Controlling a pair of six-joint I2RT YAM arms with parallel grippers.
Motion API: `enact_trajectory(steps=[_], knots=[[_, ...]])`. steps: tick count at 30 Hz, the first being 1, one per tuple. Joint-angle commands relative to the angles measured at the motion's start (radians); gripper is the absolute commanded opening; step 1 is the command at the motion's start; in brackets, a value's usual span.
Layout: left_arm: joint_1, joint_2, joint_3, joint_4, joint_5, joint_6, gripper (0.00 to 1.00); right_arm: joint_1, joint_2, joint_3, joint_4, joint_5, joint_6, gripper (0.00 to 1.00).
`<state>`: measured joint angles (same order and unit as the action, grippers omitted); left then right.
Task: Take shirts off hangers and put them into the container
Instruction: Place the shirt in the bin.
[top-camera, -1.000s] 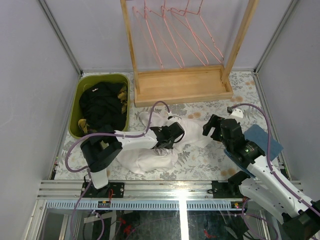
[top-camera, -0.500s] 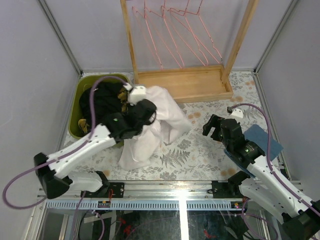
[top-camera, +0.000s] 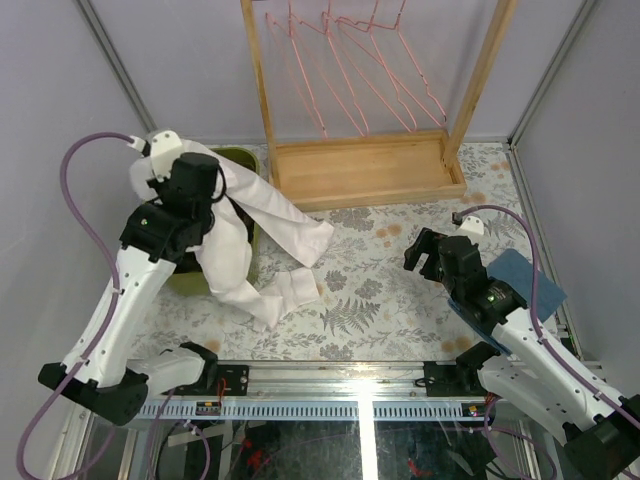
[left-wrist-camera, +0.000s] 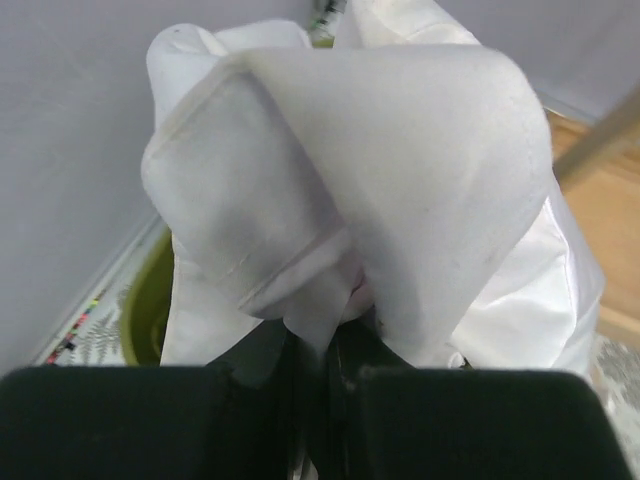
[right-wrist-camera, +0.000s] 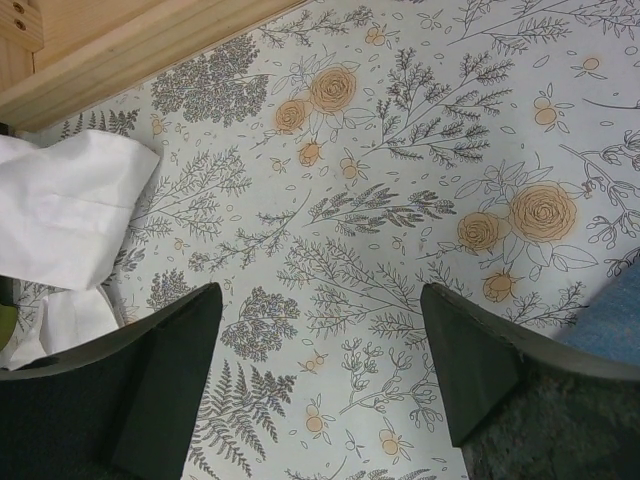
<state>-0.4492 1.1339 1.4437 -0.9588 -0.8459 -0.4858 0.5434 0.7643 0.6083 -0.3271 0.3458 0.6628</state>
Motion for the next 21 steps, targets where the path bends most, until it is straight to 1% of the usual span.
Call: enact_trajectory(steps=[1,3,4,5,7,10,13,15,16,17,19,21], knots=[[0.175,0.05,0.082,0.074,0.031,0.132,0.0,0.004,-0.003,0.015,0.038,0.003,0.006,0.88],[0.251,0.09,0.074,0.097,0.107,0.135,0.0,0.004,-0.008,0.007,0.046,0.004,0.008,0.88],[0.272,0.099,0.05,0.12,0.155,0.136,0.0,0.004,-0.01,0.003,0.05,0.002,0.008,0.88],[0.284,0.1,0.004,0.169,0.221,0.139,0.0,0.005,-0.01,0.002,0.052,-0.001,0.008,0.88],[0.313,0.113,-0.092,0.249,0.409,0.138,0.0,0.004,-0.011,0.0,0.052,-0.001,0.013,0.88],[0.329,0.207,-0.201,0.298,0.571,0.112,0.0,0.005,-0.008,-0.001,0.049,-0.003,0.013,0.88],[0.331,0.282,-0.265,0.333,0.779,0.106,0.0,0.005,-0.01,0.003,0.035,0.003,0.008,0.88],[0.33,0.281,-0.278,0.348,0.876,0.105,0.0,0.004,-0.016,0.004,0.029,0.01,0.0,0.88],[0.331,0.265,-0.274,0.349,0.902,0.116,0.0,0.004,-0.018,0.004,0.025,0.015,-0.002,0.88],[0.33,0.244,-0.25,0.345,0.944,0.127,0.0,0.004,-0.023,0.006,0.02,0.019,-0.002,0.88],[0.33,0.189,-0.188,0.328,0.96,0.142,0.0,0.004,-0.03,-0.002,0.025,0.026,-0.003,0.88],[0.33,0.147,-0.096,0.288,0.967,0.163,0.0,0.004,-0.033,-0.013,0.041,0.027,-0.001,0.88]])
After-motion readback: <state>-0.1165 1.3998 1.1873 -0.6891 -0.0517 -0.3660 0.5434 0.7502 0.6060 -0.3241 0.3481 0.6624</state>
